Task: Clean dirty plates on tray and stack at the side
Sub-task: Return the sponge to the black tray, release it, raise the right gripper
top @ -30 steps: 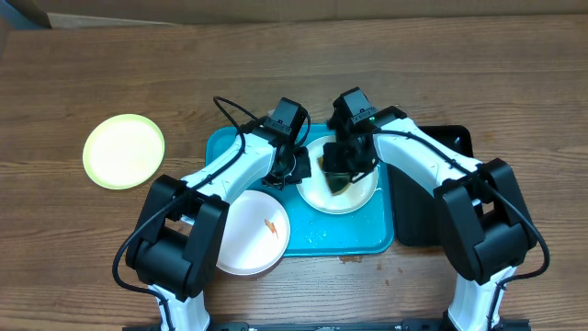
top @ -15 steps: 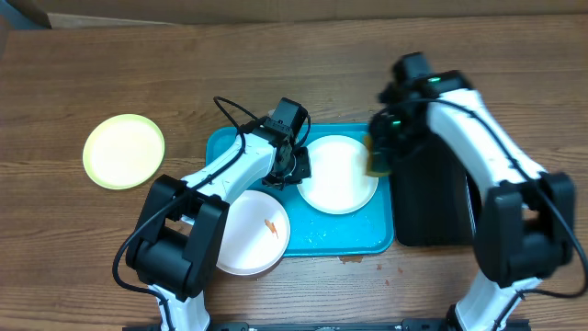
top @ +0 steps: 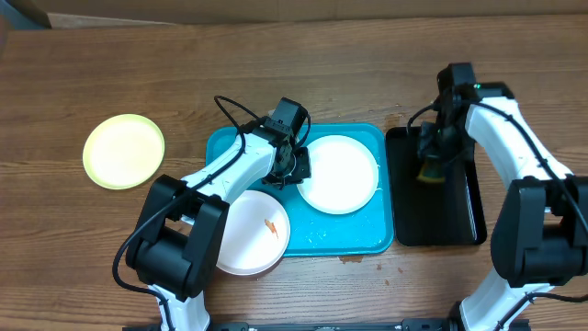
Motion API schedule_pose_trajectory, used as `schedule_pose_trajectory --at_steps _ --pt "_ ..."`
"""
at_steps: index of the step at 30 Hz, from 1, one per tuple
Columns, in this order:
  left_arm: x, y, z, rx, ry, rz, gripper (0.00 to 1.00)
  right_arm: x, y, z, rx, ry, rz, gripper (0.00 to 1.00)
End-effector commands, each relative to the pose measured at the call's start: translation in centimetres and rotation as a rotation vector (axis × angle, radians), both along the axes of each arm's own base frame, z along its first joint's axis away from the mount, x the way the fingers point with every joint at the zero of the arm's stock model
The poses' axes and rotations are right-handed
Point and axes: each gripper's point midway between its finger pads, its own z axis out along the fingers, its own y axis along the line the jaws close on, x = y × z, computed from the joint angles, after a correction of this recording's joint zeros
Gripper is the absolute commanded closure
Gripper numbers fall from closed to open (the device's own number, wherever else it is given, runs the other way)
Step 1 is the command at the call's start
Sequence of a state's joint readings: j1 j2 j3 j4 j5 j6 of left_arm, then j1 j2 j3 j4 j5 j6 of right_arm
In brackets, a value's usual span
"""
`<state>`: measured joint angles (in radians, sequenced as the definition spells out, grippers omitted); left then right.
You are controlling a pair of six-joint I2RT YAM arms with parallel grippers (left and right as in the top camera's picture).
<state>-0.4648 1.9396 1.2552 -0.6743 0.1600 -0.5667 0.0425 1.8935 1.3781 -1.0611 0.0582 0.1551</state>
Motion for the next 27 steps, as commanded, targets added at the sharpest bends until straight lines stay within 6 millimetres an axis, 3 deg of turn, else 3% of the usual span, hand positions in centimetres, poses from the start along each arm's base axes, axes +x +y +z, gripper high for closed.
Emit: schedule_pose_trajectory --at_steps 1,4,5,6,7,8,10,17,20,23,24,25,27 --pt "0.0 -0.1 -0.2 0.013 -0.014 -0.024 0.80 0.3 -1.4 0.0 -0.081 -0.045 0.001 0.96" --pt "0.3 -0.2 -0.1 0.008 -0.024 -0.024 0.79 0.4 -1.4 -0.9 -0.078 -0.064 0.000 0.96" --pt "0.3 -0.2 -0.1 0.008 -0.025 -0.024 0.79 0.4 -1.4 -1.2 -0.078 -0.069 0.000 0.92" --pt "0.3 -0.2 -0.1 0.008 -0.024 -0.024 0.79 0.4 -1.4 -1.4 -0.077 -0.071 0.000 0.84" --pt "0.3 -0.2 -0.1 0.008 -0.024 -0.024 0.79 0.3 -1.4 -1.6 -0.077 -0.070 0.000 0.69" --pt "0.3 -0.2 -0.1 0.008 -0.024 -0.024 0.78 0.3 -1.4 -1.7 -0.077 -0.070 0.000 0.60" --pt "0.3 -0.2 -0.1 0.007 -0.025 -0.024 0.76 0.6 -1.3 -1.5 -0.076 -0.081 -0.001 0.52" --pt "0.4 -0.2 -0.1 0.007 -0.027 -0.024 0.65 3.2 -1.6 2.3 -0.065 -0.148 -0.034 0.35" --pt "0.5 0.1 -0.2 0.024 -0.035 -0.019 0.64 5.0 -3.1 4.3 -0.066 -0.210 -0.075 0.34" --pt "0.6 0.2 -0.2 0.030 -0.038 -0.018 0.64 6.1 -5.9 5.1 -0.067 -0.266 -0.173 0.28" --pt "0.6 0.2 -0.2 0.029 -0.038 -0.018 0.63 6.1 -6.7 5.2 -0.067 -0.268 -0.207 0.09" --pt "0.6 0.2 -0.2 0.030 -0.038 -0.018 0.63 5.8 -7.5 5.1 -0.068 -0.261 -0.235 0.00" --pt "0.6 0.2 -0.2 0.029 -0.039 -0.018 0.66 5.4 -9.0 5.1 -0.073 -0.257 -0.273 0.00"
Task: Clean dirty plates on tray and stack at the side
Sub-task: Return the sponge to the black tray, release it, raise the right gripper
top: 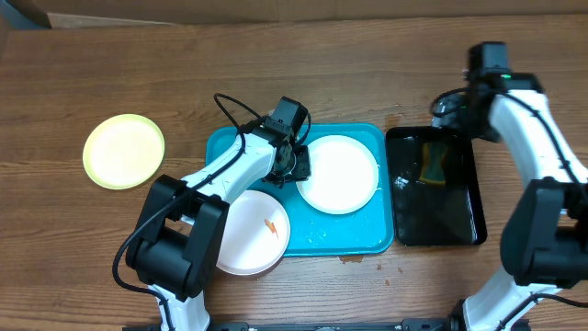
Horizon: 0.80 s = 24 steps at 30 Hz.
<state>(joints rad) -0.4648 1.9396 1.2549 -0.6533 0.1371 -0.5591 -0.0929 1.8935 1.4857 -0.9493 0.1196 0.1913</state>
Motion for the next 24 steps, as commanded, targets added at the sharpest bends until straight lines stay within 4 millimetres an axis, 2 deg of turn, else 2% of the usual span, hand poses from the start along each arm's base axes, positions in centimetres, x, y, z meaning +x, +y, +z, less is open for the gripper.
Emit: schedule_pose_trajectory --at_steps 1,4,7,8,24 --pt "0.0 0.0 -0.2 0.018 -0.009 -0.016 0.68 -0.2 -3.1 1.5 -0.006 -0.041 -0.105 0.00" --pt "0.0 0.0 -0.2 0.017 -0.010 -0.015 0.78 -0.4 -4.5 1.5 -0.007 -0.043 -0.140 0.00" --pt "0.1 0.0 -0.2 0.015 -0.015 -0.015 0.94 -0.6 -5.2 1.5 -0.008 -0.044 -0.156 0.00" --pt "0.1 0.0 -0.2 0.014 -0.016 -0.015 0.96 -0.6 -5.4 1.5 -0.008 -0.045 -0.160 0.00" --pt "0.3 -0.1 -0.1 0.011 -0.021 -0.015 0.90 -0.6 -5.4 1.5 -0.008 -0.045 -0.160 0.00"
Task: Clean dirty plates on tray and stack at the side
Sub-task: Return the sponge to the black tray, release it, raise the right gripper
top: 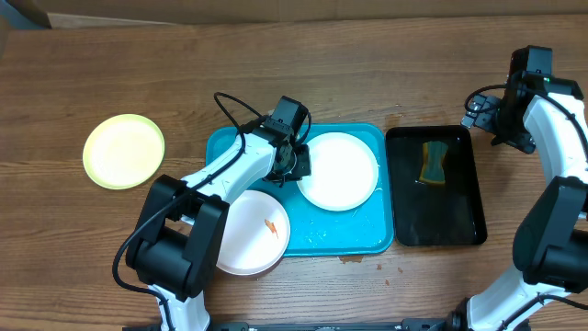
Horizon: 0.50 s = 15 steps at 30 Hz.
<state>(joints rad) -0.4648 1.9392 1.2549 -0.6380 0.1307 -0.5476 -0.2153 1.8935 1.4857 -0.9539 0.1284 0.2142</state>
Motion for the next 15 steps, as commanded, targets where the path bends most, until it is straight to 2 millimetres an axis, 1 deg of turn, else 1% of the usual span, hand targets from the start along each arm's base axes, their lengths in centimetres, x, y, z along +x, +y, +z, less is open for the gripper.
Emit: schedule_pose_trajectory --at_steps 1,4,5,7,9,11,15 --pt "-0.1 0.0 -0.2 0.009 -0.002 -0.005 0.90 0.5 -0.2 1.6 -0.009 -0.047 -0.013 0.00" --pt "0.1 -0.2 -0.1 0.004 -0.009 -0.006 0.89 0.5 -0.2 1.6 -0.009 -0.047 -0.013 0.00" --pt "0.2 -0.2 -0.1 0.002 -0.012 -0.006 0.86 0.5 -0.2 1.6 -0.009 -0.047 -0.013 0.00" --pt "0.2 -0.2 -0.1 0.000 -0.015 -0.005 0.76 0.5 -0.2 1.6 -0.009 -0.047 -0.013 0.00" --pt "0.1 -0.2 -0.1 0.004 -0.013 -0.006 0.74 0.5 -0.2 1.6 -0.009 -0.047 -0.013 0.00" --pt "-0.1 -0.1 -0.3 0.010 -0.006 -0.008 0.74 0.5 -0.2 1.6 -0.009 -0.047 -0.013 0.00" --pt "-1.2 -0.2 -1.2 0.020 0.014 -0.021 0.70 0.5 -0.2 1.6 -0.009 -0.047 -0.013 0.00"
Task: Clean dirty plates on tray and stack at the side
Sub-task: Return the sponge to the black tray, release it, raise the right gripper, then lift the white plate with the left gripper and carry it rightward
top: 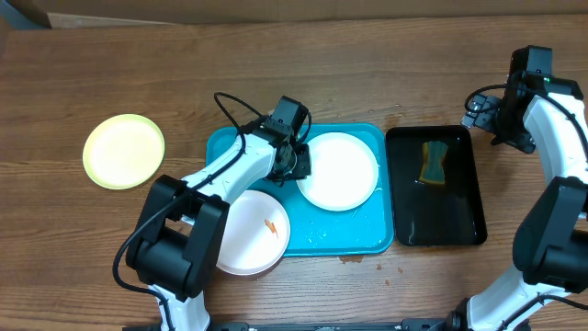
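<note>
A white plate [338,173] lies on the blue tray [312,241], on its right half. My left gripper [299,165] sits at that plate's left rim and looks shut on it. A second white plate [253,232] with an orange scrap on it overlaps the tray's front left corner. A yellow-green plate [124,151] rests alone on the table at the far left. My right gripper [478,110] hovers by the far right corner of the black tray [436,221], fingers apart and holding nothing. The yellow and green sponge [433,163] lies in that black tray.
The black tray holds dark liquid around the sponge. A small stain marks the wood just in front of the blue tray. The left arm stretches from the front edge across the second white plate.
At first my right gripper was down in the black tray on the sponge. Then it stood at the tray's far edge, with the sponge left lying in the tray. After that it was off beyond the far right corner, where it stays. The left gripper kept to the plate's rim throughout.
</note>
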Motion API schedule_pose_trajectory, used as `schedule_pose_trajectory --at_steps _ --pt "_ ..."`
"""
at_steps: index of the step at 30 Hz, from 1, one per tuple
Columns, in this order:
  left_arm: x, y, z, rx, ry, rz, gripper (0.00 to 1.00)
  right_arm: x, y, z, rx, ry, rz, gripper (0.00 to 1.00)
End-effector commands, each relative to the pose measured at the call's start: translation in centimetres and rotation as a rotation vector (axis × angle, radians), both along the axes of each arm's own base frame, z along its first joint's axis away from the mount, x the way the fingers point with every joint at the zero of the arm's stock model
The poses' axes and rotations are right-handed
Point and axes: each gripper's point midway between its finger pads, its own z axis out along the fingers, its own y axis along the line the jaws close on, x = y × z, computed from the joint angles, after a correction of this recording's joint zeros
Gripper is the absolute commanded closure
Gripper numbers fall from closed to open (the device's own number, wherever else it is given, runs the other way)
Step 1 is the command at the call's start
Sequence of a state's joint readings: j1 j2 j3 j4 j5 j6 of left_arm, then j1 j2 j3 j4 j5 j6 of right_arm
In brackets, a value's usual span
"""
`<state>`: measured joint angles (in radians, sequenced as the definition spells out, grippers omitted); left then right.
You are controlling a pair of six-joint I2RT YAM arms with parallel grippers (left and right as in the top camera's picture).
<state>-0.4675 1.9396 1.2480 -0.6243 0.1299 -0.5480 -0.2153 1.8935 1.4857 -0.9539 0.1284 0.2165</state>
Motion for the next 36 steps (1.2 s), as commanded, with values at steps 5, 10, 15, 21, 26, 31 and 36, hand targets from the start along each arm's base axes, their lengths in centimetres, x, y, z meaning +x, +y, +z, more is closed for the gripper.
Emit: schedule_pose_trajectory --at_steps 5,10,15,21,26,31,36 --pt "-1.1 -0.1 -1.0 0.022 0.012 -0.018 0.84 0.5 -0.2 1.6 -0.010 -0.046 -0.011 0.00" --pt "-1.0 -0.2 -0.9 0.013 0.010 -0.020 0.96 0.5 -0.2 1.6 -0.010 -0.046 -0.011 0.00" --pt "1.0 0.4 1.6 0.011 -0.038 -0.056 0.96 0.5 -0.2 1.6 -0.010 -0.047 -0.011 0.00" --pt "3.3 0.4 6.1 -0.014 -0.116 -0.084 0.96 0.5 -0.2 1.6 -0.010 -0.046 -0.010 0.00" --pt "4.8 -0.4 9.9 -0.035 -0.186 -0.102 0.96 0.5 -0.2 1.6 -0.010 -0.046 -0.011 0.00" --pt "5.8 -1.2 12.8 -0.056 -0.235 -0.108 0.96 0.5 -0.2 1.6 -0.010 -0.047 -0.010 0.00" --pt "5.6 -3.8 14.3 -0.063 -0.289 -0.159 0.96 0.5 -0.2 1.6 -0.010 -0.046 -0.010 0.00"
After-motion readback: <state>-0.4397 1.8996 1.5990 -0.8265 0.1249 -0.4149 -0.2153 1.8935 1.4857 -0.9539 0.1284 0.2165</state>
